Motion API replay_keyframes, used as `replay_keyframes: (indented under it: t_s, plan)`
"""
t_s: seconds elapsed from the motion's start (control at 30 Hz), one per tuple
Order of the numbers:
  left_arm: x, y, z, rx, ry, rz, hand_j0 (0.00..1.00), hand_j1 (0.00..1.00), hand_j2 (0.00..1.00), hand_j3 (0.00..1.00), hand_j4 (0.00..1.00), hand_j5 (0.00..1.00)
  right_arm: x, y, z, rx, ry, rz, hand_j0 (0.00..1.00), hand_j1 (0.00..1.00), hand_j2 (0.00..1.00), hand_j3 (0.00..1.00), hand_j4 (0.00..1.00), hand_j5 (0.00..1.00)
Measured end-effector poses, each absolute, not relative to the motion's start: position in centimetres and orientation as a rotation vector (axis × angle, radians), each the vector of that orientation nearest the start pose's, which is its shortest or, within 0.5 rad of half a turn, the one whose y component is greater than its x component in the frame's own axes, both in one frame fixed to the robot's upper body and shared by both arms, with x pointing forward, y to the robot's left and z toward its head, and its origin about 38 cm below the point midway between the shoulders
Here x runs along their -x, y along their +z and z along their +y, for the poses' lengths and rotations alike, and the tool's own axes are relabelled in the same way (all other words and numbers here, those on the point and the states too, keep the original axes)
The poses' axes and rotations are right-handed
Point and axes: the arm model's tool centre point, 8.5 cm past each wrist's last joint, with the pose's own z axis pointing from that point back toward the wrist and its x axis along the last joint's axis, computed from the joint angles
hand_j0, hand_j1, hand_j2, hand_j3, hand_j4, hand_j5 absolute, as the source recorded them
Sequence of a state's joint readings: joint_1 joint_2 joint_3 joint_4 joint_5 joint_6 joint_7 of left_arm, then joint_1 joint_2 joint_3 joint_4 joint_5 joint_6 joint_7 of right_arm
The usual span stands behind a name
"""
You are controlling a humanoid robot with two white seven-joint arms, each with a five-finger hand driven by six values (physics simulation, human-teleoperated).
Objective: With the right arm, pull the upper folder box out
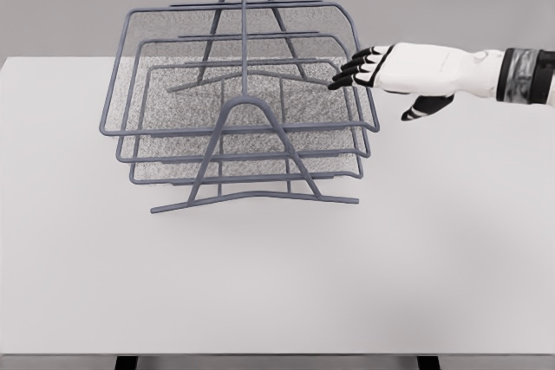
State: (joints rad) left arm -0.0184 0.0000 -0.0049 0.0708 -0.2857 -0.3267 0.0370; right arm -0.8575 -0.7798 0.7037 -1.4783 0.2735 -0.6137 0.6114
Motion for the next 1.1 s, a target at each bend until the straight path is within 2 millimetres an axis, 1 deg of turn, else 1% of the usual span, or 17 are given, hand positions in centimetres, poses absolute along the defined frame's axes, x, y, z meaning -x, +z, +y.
replay_keyframes:
  t_s: [0.17, 0.27, 0.43, 0.67, 0.93, 1.1]
  plan:
    - [-2.1, -25.7, 26.5, -0.068, -0.293, -0.265, 1.00, 1.00, 1.00, 1.00, 1.00, 1.00, -44.9, 27.6, -25.3, -0.469, -2.922, 1.986, 1.00, 1.00, 1.00, 1.00, 1.00, 1.00]
    - [-2.1, -25.7, 26.5, -0.068, -0.293, -0.265, 1.00, 1.00, 1.00, 1.00, 1.00, 1.00, -44.7, 27.3, -25.6, -0.463, -2.939, 1.978, 1.00, 1.00, 1.00, 1.00, 1.00, 1.00]
    - [-2.1, -25.7, 26.5, -0.068, -0.293, -0.265, 1.00, 1.00, 1.00, 1.00, 1.00, 1.00, -44.3, 27.1, -27.1, -0.466, -2.982, 1.965, 1.00, 1.00, 1.00, 1.00, 1.00, 1.00]
    - [-2.1, -25.7, 26.5, -0.068, -0.293, -0.265, 1.00, 1.00, 1.00, 1.00, 1.00, 1.00, -43.9, 27.7, -29.1, -0.527, -3.021, 1.924, 1.00, 1.00, 1.00, 1.00, 1.00, 1.00]
    - [-2.1, -25.7, 26.5, -0.068, -0.293, -0.265, 1.00, 1.00, 1.00, 1.00, 1.00, 1.00, -42.9, 28.8, -31.4, -0.611, -3.061, 1.839, 1.00, 1.00, 1.00, 1.00, 1.00, 1.00]
    - [-2.1, -25.7, 26.5, -0.068, -0.293, -0.265, 1.00, 1.00, 1.00, 1.00, 1.00, 1.00, -42.6, 28.8, -32.6, -0.629, -3.090, 1.825, 1.00, 1.00, 1.00, 1.00, 1.00, 1.00]
